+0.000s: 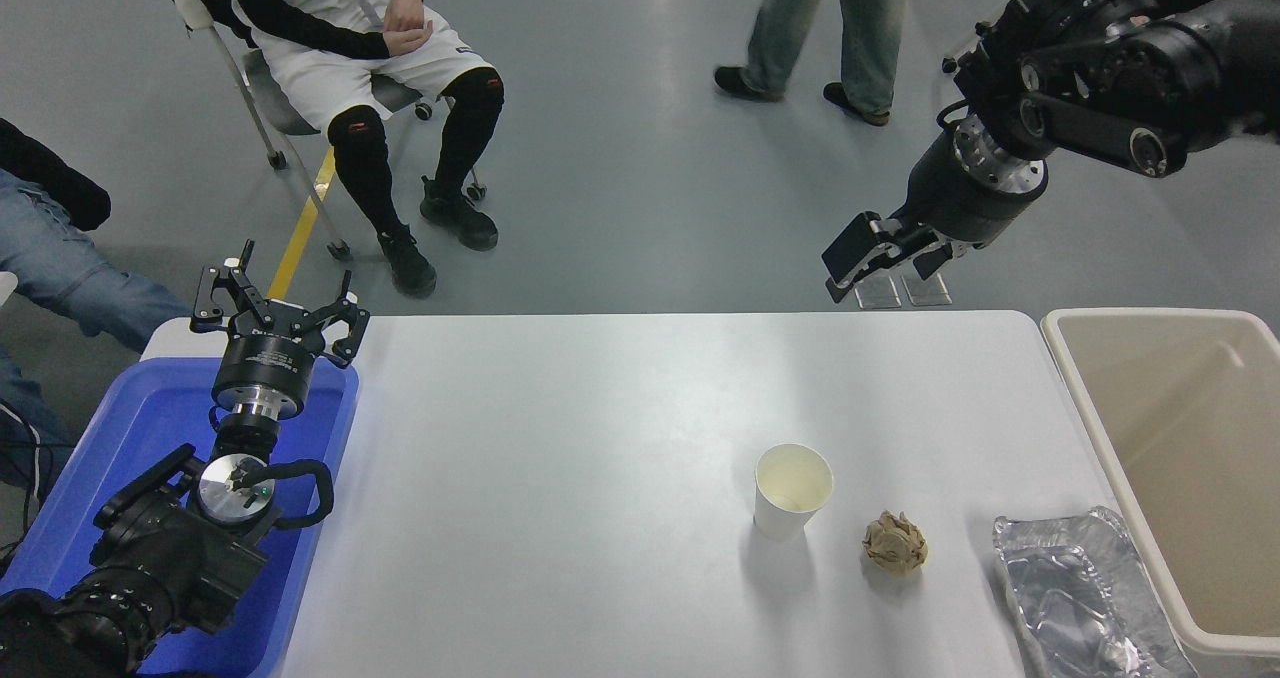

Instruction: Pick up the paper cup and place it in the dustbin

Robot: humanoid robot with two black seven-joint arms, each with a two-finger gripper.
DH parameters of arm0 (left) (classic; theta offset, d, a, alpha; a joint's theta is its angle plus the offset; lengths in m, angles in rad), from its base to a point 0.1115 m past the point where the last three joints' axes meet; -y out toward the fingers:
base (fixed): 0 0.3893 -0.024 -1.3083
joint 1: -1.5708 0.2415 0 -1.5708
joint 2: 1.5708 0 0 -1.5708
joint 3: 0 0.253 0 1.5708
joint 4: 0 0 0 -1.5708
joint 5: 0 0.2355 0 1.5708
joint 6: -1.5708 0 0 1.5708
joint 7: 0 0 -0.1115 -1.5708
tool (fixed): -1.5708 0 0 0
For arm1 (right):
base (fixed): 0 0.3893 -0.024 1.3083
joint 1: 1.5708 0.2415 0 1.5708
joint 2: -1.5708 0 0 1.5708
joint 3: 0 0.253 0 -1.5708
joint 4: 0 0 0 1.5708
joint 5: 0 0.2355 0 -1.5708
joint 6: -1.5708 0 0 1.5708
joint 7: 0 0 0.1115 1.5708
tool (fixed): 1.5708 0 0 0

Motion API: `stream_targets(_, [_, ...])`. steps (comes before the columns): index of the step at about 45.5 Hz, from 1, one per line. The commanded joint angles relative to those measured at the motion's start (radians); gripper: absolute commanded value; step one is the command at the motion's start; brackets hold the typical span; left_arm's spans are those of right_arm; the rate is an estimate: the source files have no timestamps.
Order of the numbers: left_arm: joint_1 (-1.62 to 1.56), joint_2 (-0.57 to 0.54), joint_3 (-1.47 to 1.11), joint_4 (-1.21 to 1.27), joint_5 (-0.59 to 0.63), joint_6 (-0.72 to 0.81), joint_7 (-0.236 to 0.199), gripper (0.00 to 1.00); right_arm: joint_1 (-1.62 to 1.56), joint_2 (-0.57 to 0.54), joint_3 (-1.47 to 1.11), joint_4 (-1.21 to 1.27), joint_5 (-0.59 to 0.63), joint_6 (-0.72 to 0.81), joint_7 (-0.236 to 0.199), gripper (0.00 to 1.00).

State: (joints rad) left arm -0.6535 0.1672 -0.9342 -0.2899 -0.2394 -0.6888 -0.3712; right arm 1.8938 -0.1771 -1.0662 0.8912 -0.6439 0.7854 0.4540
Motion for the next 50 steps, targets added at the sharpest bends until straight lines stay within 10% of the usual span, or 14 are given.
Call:
stream_targets(1, [0.0,0.0,0.0,0.0,0.0,0.0,0.0,0.99,-0.062,0.011,0.104,0.018,0.024,0.0,0.0,1.0])
stream_targets(26, [0.0,0.0,0.0,0.0,0.0,-0.001,0.0,0.99,-0.191,0.025,0.103,-0.017,0.291,0.0,0.002,1.0])
stream_targets(50, [0.0,0.0,0.0,0.002,0.0,-0.001,0.0,0.99,-0.314,0.053,0.094,-0.032,0.245,0.0,-0.006,1.0])
